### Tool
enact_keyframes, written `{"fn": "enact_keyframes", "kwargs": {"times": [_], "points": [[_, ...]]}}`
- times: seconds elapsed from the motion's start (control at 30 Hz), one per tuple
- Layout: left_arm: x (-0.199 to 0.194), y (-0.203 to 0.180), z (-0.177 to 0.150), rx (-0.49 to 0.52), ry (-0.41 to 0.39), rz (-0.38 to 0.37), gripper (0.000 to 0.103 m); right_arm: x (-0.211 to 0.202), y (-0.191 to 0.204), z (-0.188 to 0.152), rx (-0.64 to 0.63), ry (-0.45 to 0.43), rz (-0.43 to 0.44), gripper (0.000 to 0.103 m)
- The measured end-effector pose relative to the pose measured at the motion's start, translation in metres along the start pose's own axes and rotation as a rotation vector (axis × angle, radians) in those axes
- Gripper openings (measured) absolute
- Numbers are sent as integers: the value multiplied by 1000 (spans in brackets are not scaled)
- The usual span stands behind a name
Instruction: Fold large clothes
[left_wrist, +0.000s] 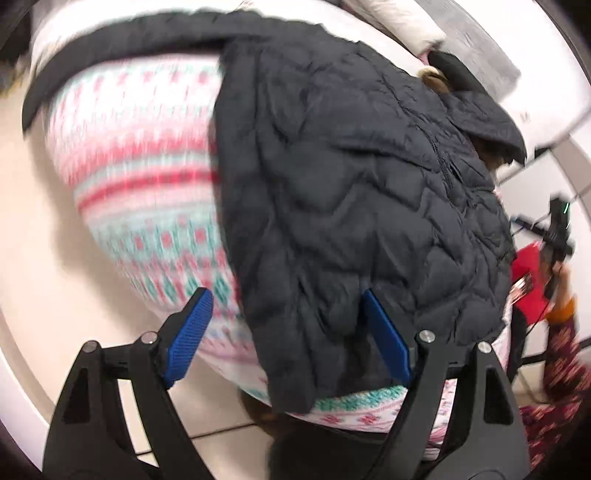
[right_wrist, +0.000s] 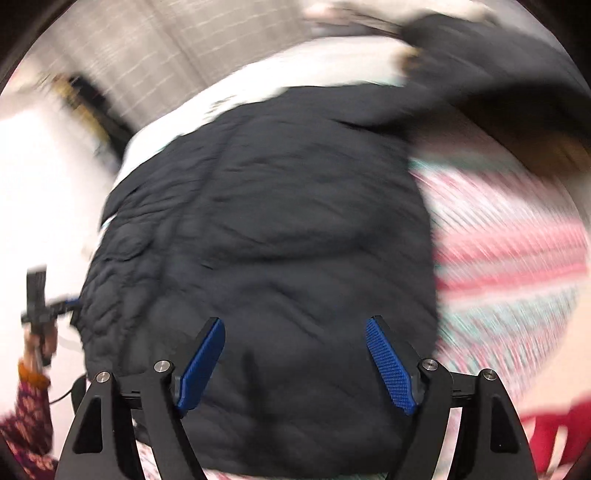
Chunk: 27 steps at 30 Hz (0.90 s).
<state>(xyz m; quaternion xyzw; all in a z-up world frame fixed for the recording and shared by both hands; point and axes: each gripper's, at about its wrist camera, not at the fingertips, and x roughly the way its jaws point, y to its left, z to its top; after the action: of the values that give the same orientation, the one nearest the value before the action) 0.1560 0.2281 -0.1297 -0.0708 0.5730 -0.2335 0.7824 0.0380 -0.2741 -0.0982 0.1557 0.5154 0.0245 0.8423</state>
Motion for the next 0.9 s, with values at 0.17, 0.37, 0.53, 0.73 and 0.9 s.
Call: {"fn": "enact_keyframes", "kwargs": {"times": [0.17, 0.37, 0.53, 0.73, 0.9], "points": [[-3, -3, -20, -79, -31, -63, 51, 11, -41, -34, 159, 34, 16, 78], [-38, -20, -39, -87, -117, -103, 11, -4, -49, -37, 248, 26, 206, 11], [-8, -20, -55, -80, 4, 20, 17, 7, -54, -46, 257, 91, 58, 11], [-31, -9, -47, -102, -130, 132, 79, 4, -18, -33, 154, 35, -123, 38], [-46, 10, -23, -173, -199, 256, 90, -10, 21, -7, 67, -100, -250, 72]]}}
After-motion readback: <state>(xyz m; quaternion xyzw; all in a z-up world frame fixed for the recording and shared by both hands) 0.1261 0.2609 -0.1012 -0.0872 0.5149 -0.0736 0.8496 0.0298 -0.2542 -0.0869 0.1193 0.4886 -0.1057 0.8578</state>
